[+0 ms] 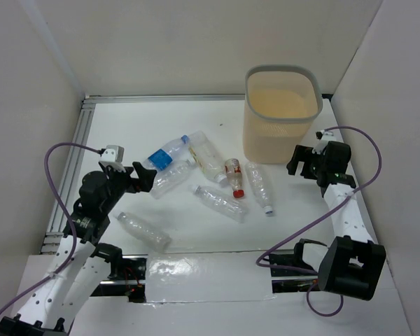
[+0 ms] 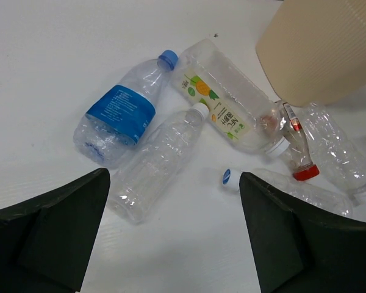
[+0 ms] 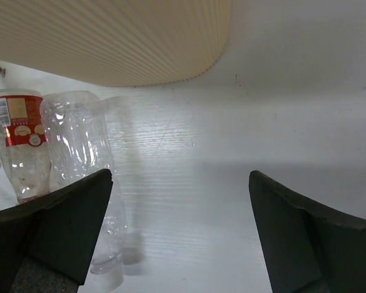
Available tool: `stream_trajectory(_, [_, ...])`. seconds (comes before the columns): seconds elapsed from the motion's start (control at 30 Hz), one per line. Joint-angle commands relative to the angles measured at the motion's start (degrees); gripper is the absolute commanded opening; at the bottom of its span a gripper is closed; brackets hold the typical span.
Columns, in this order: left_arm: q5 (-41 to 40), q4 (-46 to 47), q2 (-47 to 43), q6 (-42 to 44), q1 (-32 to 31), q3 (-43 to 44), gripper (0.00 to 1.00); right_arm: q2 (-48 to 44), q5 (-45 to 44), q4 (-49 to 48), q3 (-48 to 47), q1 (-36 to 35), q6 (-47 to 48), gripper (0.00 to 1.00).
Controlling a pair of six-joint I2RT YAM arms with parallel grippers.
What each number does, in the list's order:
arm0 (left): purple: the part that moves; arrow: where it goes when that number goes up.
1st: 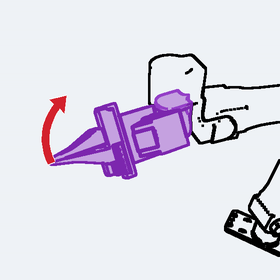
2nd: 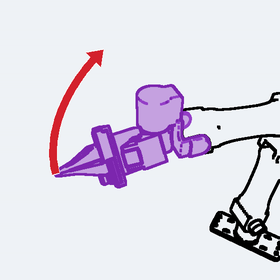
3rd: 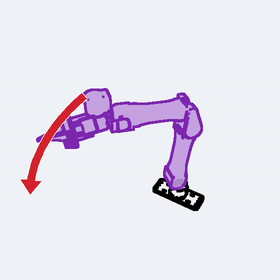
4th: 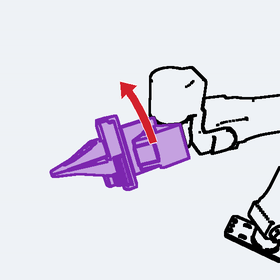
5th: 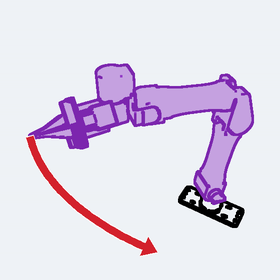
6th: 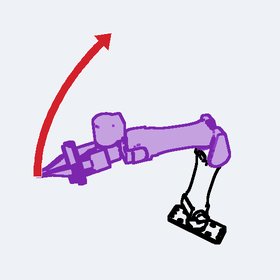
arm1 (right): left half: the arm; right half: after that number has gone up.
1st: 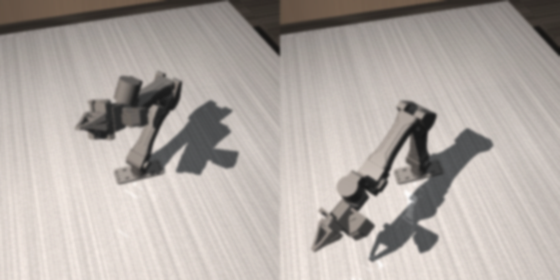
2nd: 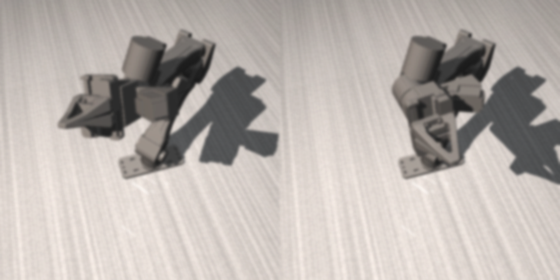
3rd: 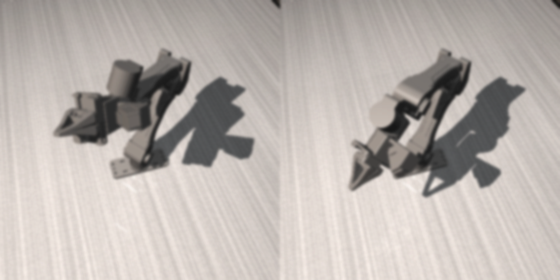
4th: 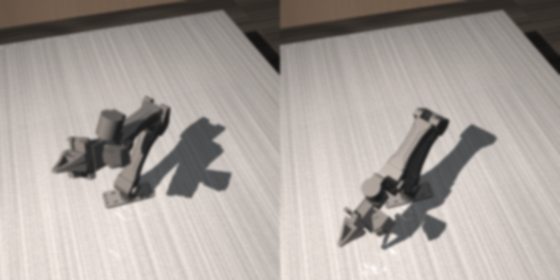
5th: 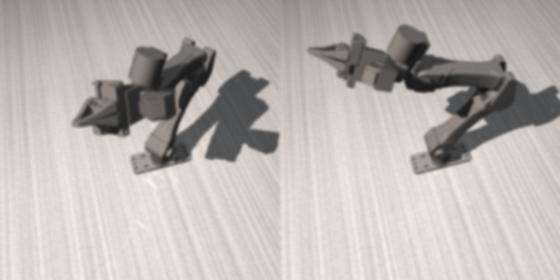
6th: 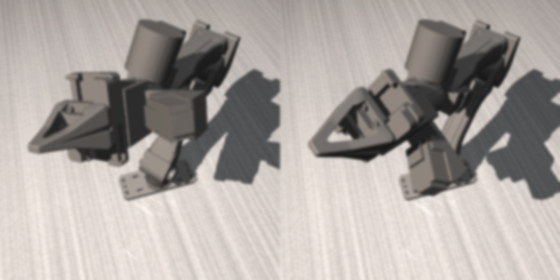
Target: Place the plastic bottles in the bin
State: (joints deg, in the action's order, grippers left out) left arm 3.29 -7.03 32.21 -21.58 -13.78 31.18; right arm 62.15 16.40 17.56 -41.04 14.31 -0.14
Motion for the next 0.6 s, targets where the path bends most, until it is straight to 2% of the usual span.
stream_trajectory(0.0, [2.42, 1.14, -0.3, -1.36, 0.25, 0.2, 1.0, -1.24, 3.27, -1.4, -0.01, 0.55, 2.24, 1.0])
stream_trajectory(0.1, [2.95, 0.52, 0.83, -1.97, 0.25, 0.2, 1.0, -2.03, 10.2, 1.59, -0.89, 1.16, 9.95, 1.0])
stream_trajectory(0.17, [3.56, 0.0, 1.54, -2.49, 0.25, 0.81, 1.0, -2.56, 18.2, 5.72, -2.38, 1.16, 18.46, 1.0])
stream_trajectory(0.23, [3.57, 0.0, 2.07, -2.5, 0.25, 0.81, 1.0, -2.56, 19.1, 8.0, -2.38, 1.16, 21.14, 1.0])
stream_trajectory(0.37, [3.57, -0.53, 2.69, -3.55, 0.25, 1.34, 1.0, -2.56, 13.94, 8.01, -3.08, 1.16, 21.15, 1.0])
stream_trajectory(0.47, [4.18, -1.06, 3.83, -4.7, 0.25, 1.87, 0.95, -2.56, 14.95, 10.73, -3.87, 1.16, 26.57, 1.0])
stream_trajectory(0.57, [4.79, -2.55, 5.23, -6.88, -0.28, 3.27, 0.8, -1.51, 18.04, 14.77, -5.27, 1.16, 32.29, 1.0])
